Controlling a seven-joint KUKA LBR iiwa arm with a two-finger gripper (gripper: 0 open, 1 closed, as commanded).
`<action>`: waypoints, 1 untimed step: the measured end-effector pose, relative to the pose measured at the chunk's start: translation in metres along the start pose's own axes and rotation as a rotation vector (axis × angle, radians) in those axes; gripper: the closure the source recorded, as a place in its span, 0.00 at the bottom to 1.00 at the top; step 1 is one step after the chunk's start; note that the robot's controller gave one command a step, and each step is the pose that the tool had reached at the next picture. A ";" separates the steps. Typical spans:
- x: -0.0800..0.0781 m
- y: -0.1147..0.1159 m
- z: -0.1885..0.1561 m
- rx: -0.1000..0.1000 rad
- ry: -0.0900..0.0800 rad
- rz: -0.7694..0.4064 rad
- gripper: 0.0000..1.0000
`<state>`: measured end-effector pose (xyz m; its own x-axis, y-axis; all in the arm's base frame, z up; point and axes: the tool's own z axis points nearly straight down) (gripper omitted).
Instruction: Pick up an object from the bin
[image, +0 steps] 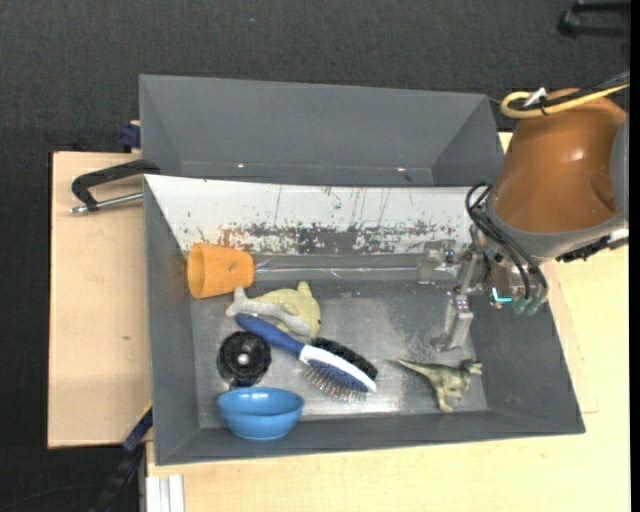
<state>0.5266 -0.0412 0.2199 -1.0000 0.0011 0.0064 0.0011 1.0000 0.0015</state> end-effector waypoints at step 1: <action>0.003 0.082 0.092 -0.002 0.001 -0.063 0.00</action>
Offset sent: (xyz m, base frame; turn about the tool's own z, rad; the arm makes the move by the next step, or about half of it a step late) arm -0.0018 0.0764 -0.0879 -0.0548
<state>0.5235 0.0407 0.1281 -0.9981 -0.0616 0.0072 -0.0616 0.9981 0.0041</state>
